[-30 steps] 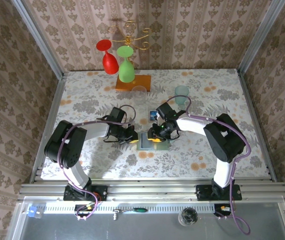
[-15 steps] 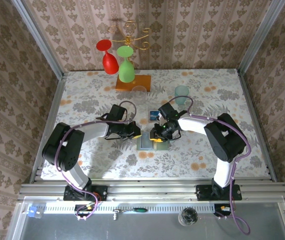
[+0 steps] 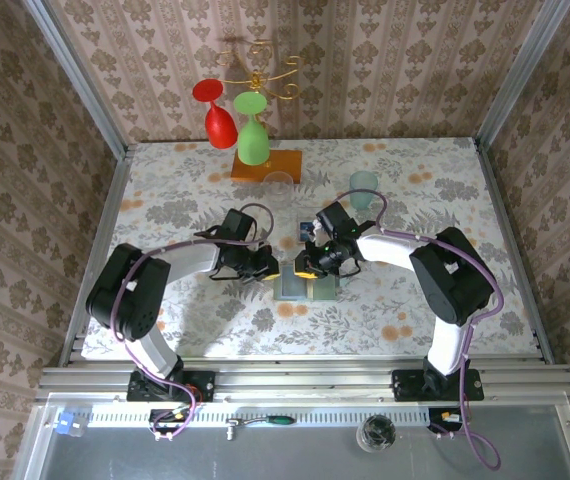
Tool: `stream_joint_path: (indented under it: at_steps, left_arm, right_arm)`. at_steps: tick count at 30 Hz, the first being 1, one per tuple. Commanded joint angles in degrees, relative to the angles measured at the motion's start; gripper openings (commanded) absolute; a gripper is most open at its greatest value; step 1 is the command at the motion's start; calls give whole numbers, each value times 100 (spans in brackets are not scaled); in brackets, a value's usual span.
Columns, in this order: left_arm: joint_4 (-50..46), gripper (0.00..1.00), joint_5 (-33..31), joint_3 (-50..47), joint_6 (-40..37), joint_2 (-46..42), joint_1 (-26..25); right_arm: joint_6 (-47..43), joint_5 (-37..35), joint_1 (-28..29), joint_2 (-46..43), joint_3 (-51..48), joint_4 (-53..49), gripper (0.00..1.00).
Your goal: Take the credit cards out of the card holder
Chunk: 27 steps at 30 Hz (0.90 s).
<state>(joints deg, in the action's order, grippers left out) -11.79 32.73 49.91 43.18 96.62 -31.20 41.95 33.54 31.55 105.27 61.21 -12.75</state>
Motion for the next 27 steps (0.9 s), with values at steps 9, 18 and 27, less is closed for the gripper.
stream_joint_path:
  at_steps: [9, 18, 27]
  left_arm:
    - [-273, 2, -36, -26, -240, 281, 70]
    - [-311, 2, -46, -43, -240, 341, 87]
    - [-51, 5, -49, 5, -98, 5, 105]
  right_arm:
    - [-18, 37, 19, 226, -28, -110, 20]
    - [-369, -565, 0, 114, 62, -826, 25]
    - [-355, -543, -8, 125, 22, -750, 25]
